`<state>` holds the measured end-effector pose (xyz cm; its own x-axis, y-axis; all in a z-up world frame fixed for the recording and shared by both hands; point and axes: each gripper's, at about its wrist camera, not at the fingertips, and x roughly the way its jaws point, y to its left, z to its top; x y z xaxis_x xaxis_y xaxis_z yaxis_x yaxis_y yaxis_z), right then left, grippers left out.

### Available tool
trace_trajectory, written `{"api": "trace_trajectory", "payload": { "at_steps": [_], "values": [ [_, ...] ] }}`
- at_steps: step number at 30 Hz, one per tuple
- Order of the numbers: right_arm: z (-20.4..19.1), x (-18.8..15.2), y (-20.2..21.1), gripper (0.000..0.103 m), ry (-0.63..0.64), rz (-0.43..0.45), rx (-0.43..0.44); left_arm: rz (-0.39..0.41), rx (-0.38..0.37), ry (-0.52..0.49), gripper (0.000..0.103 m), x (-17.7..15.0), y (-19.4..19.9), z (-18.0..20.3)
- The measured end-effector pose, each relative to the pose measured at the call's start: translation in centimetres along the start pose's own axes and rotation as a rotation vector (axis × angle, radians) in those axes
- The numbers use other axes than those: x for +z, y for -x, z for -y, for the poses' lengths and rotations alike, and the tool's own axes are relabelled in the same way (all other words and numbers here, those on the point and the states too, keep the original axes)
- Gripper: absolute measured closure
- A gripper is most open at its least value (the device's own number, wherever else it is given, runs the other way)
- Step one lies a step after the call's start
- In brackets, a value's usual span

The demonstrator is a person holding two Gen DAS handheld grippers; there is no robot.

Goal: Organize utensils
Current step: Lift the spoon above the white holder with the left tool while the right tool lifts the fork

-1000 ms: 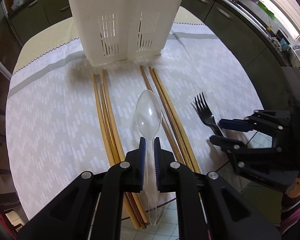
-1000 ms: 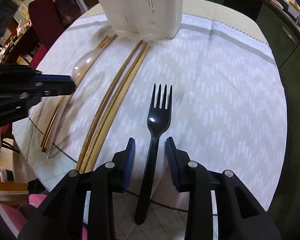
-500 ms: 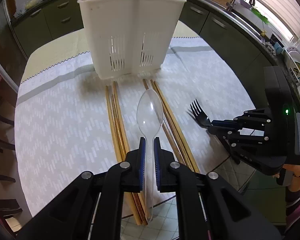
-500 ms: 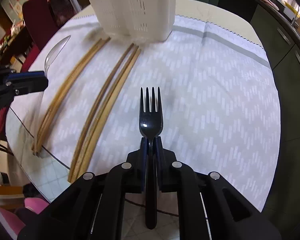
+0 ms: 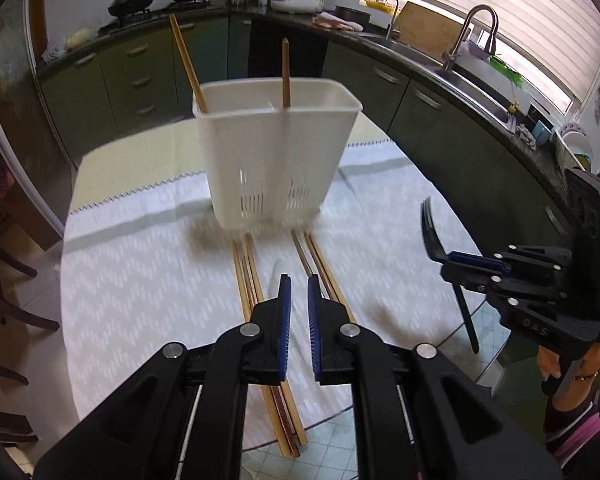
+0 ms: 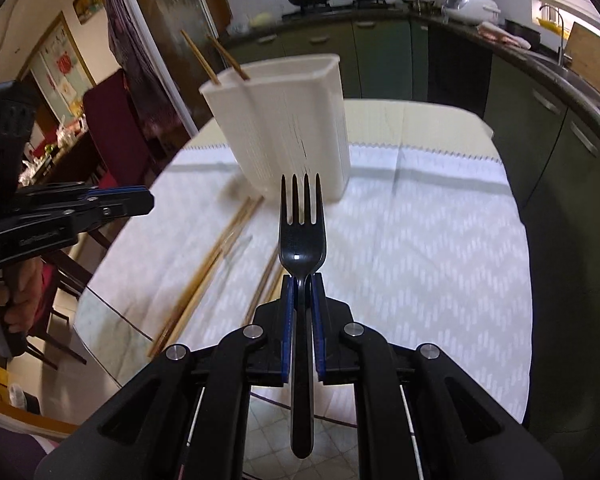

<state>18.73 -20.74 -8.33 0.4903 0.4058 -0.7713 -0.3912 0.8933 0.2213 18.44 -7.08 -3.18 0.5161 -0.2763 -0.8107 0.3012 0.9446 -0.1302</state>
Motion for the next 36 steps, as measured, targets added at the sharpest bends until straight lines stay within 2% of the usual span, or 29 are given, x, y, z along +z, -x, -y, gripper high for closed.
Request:
{"api": "trace_trajectory", "payload": {
  "at_steps": [2,10,11,14,22,30,32,36],
  "values": [
    [0.0,0.2,0.4,0.094,0.001,0.006,-0.001,-0.048,0.004,-0.014,0.095,0.1,-0.8,0.2],
    [0.4,0.2,0.6,0.094,-0.007,0.005,0.001,-0.288,-0.039,0.067,0.093,-2.3,-8.2,0.3],
    [0.5,0.0,0.4,0.094,-0.008,0.005,0.003,-0.313,-0.042,0.089,0.09,-2.6,-9.2,0.3],
    [0.8,-0.2,0.6,0.094,-0.012,0.006,0.007,-0.355,-0.027,0.123,0.089,-2.9,-11.3,0.0],
    [1.6,-0.7,1.0,0.094,-0.022,0.019,0.028,-0.41,0.037,0.172,0.089,-2.8,-13.7,0.1],
    [2.2,-1.2,1.9,0.094,-0.03,0.045,0.056,-0.421,0.113,0.189,0.09,-1.7,-14.8,0.9],
    [2.4,-1.3,2.2,0.094,-0.036,0.055,0.065,-0.416,0.116,0.19,0.094,-1.5,-15.2,1.1],
    [2.9,-1.7,2.8,0.094,-0.047,0.07,0.077,-0.367,0.114,0.181,0.095,-1.4,-14.9,1.2]
  ]
}}
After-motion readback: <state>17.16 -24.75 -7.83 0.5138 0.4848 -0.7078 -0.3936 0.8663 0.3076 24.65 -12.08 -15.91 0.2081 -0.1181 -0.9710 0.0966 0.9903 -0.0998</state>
